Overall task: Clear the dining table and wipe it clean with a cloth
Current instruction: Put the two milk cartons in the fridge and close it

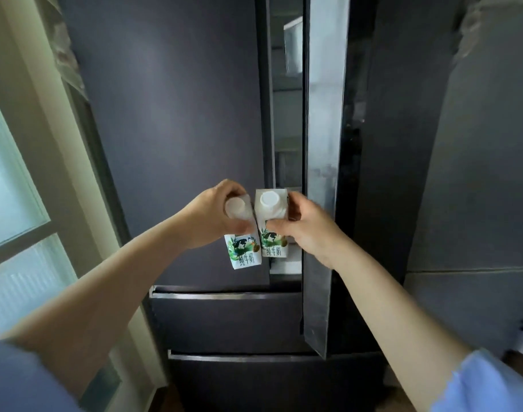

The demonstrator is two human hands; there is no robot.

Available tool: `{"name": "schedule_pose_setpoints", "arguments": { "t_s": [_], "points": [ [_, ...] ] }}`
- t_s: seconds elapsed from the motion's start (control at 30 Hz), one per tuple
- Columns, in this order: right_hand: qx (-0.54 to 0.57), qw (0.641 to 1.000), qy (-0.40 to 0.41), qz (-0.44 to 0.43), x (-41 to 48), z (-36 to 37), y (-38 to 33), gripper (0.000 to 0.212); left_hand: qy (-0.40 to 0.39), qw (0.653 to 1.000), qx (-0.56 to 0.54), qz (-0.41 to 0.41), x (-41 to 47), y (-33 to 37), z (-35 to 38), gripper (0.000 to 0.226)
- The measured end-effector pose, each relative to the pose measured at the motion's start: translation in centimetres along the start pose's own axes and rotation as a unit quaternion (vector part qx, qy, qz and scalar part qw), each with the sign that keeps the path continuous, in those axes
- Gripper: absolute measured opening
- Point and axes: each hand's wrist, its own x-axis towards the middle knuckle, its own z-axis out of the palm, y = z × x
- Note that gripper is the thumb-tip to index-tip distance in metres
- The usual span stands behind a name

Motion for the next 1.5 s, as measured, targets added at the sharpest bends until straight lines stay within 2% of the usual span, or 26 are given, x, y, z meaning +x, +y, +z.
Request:
{"name": "schedule_pose_setpoints", "arguments": {
  "t_s": [0.2,0.37,0.57,0.73,0.87,1.07,1.27,1.4,1.5],
  "points": [
    [-0.013,0.999,0.052,-0.001,2.5,-1.7,0.3,0.059,0.020,0.999,-0.023,0.019,2.7,0.7,0.6,0.054],
    [0.020,0.997,0.071,-0.006,3.1,-3.8,1.2,0.046,0.004,0.998,-0.061,0.034,4.7,1.8,1.8,0.057],
    [0.022,0.995,0.096,-0.006,1.4,-7.0,2.3,0.042,-0.028,0.995,-0.075,0.053,6.0,3.6,4.0,0.059],
    [0.035,0.988,0.152,-0.006,-2.0,-10.5,2.5,0.034,-0.088,0.986,-0.085,0.115,6.7,6.7,6.2,0.052],
    [0.020,0.984,0.175,-0.007,-3.2,-11.5,1.7,0.030,-0.102,0.979,-0.108,0.142,7.1,8.0,6.4,0.050],
    [-0.013,0.988,0.150,-0.030,1.4,-10.5,-0.7,0.031,-0.036,0.981,-0.139,0.134,9.5,6.2,3.4,0.058],
    [-0.018,0.989,0.140,-0.052,9.6,-11.4,-1.9,0.037,0.050,0.984,-0.143,0.091,15.9,4.7,2.7,0.069],
    [-0.023,0.987,0.143,-0.063,16.2,-14.0,-0.5,0.053,0.075,0.987,-0.124,0.071,22.3,4.1,3.7,0.060],
    [-0.005,0.988,0.141,-0.064,21.6,-16.7,1.3,0.054,0.076,0.987,-0.131,0.059,27.8,3.9,5.1,0.059]
  ]
}}
